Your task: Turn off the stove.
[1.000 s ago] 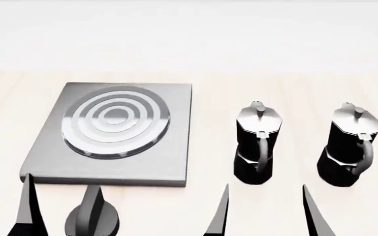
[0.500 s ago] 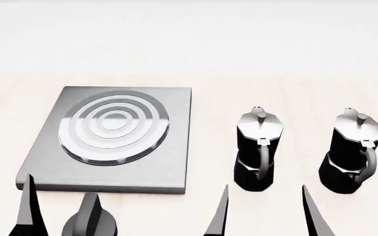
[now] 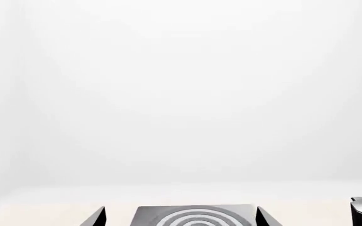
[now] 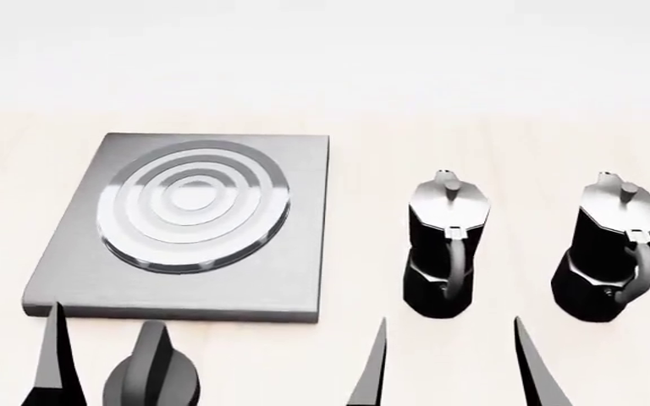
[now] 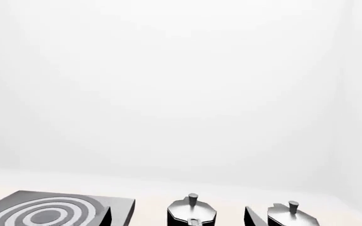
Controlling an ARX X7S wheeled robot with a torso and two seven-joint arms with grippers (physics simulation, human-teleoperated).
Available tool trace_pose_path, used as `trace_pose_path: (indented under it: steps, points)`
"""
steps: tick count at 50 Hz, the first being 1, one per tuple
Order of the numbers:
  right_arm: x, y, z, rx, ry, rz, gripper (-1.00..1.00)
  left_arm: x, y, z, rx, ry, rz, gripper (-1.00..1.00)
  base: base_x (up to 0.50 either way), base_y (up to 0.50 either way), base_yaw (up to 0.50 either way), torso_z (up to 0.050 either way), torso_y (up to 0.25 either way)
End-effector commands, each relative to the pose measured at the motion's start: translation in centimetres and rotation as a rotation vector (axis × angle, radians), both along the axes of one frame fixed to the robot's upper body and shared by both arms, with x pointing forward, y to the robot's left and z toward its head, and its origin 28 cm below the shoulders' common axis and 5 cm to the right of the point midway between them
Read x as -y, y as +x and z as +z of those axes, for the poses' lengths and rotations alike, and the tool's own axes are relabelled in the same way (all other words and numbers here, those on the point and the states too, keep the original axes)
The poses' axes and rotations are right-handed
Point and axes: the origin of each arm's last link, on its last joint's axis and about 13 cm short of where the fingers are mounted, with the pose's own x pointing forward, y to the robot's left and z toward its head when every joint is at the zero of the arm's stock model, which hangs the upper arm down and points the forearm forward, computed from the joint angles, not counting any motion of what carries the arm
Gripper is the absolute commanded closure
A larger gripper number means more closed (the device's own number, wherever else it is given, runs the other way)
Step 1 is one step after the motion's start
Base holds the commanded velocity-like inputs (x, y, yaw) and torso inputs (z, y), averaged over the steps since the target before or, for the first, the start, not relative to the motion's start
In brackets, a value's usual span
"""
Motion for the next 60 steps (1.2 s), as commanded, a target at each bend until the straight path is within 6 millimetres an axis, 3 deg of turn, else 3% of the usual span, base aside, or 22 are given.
trace_pose_path:
  steps: [1,60]
  points:
    - [-0.01,-0.02,-0.02,0.000,-0.004,0.002,-1.00,0.01,0.01,-0.05,-0.002,0.003,-0.003,-1.00,0.00,0.00,0.00,0.000,-0.137]
    - [0.00,0.01,-0.19,-0.010,-0.008,0.012,-1.00,-0.04,0.09,-0.08,-0.005,0.001,-0.003,-1.00,0.00,0.00,0.00,0.000,-0.137]
